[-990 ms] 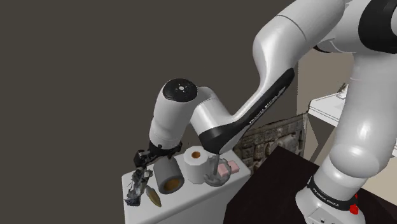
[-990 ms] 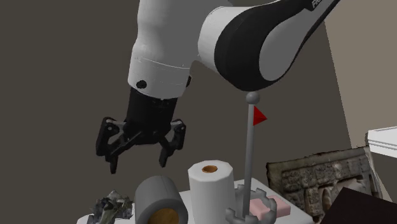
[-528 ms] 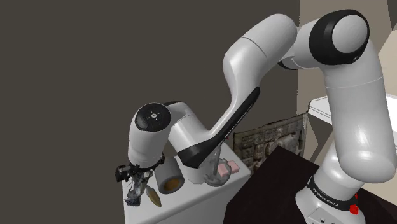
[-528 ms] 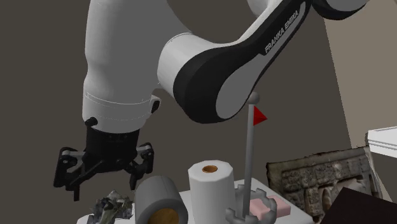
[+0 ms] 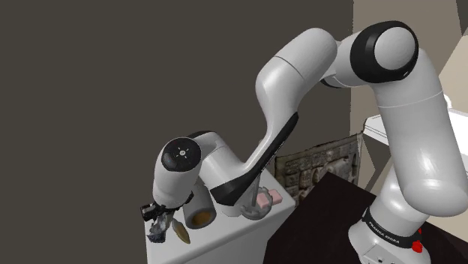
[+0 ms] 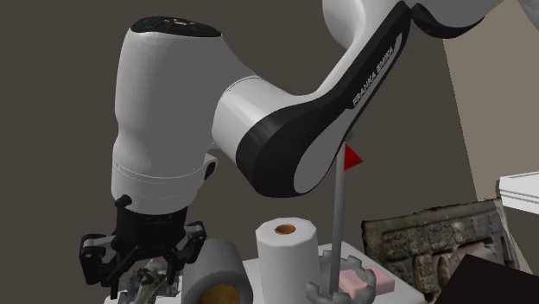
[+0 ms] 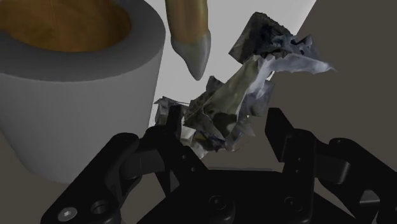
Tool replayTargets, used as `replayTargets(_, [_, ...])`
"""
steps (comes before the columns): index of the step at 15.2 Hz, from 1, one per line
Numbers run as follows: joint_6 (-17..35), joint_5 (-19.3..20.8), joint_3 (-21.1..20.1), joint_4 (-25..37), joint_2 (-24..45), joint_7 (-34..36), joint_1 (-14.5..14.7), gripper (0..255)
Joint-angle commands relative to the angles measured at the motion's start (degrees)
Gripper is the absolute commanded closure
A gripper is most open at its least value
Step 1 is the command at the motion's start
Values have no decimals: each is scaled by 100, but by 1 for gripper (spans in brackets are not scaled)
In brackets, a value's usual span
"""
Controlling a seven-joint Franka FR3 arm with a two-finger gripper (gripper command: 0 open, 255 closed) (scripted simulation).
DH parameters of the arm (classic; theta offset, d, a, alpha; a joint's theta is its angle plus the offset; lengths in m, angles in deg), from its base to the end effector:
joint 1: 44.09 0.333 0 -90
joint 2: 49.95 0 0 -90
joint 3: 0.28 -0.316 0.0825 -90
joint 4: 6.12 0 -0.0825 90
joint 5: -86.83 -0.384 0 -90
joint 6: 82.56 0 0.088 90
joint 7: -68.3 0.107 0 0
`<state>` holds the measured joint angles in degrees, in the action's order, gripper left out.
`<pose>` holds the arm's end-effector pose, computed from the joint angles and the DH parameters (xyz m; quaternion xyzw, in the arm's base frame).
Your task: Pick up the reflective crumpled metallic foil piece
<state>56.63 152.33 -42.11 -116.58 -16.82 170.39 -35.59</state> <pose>0.4265 0.4663 0.2627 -0.9716 0.0815 -0.2196 0.0343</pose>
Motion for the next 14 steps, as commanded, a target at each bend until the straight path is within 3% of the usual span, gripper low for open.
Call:
replayTargets(1, [3, 11, 9, -1, 12, 10, 6, 255])
replayTargets(9, [0, 7, 7, 3, 12, 5, 5, 255])
replayTargets(14, [-127, -338, -208, -25, -250, -277, -159, 255])
